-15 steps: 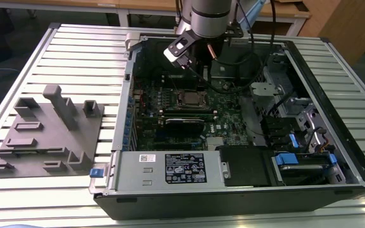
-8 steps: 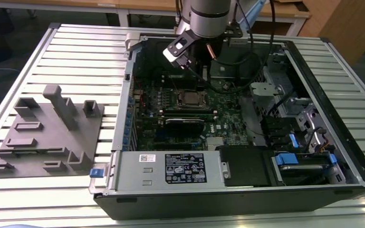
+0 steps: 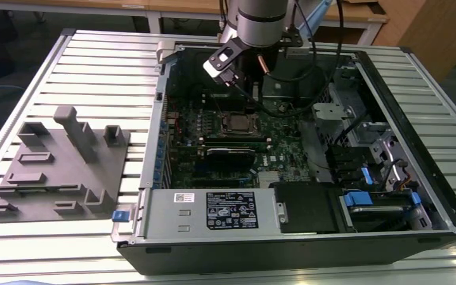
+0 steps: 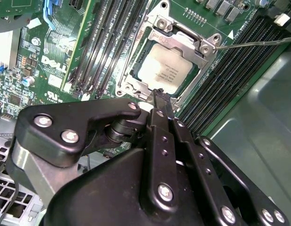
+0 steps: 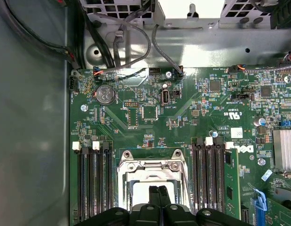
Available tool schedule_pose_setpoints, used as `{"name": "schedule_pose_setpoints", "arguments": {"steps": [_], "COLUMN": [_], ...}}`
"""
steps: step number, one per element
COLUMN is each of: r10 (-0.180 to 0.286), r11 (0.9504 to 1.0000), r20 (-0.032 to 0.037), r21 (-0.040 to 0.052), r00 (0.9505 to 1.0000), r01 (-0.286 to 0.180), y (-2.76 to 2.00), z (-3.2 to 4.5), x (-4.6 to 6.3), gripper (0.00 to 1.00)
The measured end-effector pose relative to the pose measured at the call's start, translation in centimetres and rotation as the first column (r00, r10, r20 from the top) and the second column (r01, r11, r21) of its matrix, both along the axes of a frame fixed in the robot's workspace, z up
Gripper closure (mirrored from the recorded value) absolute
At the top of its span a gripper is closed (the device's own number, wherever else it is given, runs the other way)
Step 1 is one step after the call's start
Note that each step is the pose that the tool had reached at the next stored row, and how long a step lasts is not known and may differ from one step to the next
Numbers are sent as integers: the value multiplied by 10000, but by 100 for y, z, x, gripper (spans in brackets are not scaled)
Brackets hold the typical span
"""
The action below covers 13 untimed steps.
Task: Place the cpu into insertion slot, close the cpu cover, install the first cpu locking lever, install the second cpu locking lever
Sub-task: 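Close the cpu cover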
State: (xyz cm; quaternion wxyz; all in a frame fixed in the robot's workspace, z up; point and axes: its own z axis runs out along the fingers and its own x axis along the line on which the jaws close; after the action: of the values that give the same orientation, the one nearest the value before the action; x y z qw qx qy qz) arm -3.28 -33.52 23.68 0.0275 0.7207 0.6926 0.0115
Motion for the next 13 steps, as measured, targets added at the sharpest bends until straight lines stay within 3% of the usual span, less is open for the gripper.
{"name": "schedule_pose_setpoints", "arguments": {"steps": [13], "r10": [-1], "r11": [10000], "r20": [0], "r21": [0], "r00": [10000], "r01": [1], "y": [0], "z": [-7], "x": [-105], "gripper": [89]}}
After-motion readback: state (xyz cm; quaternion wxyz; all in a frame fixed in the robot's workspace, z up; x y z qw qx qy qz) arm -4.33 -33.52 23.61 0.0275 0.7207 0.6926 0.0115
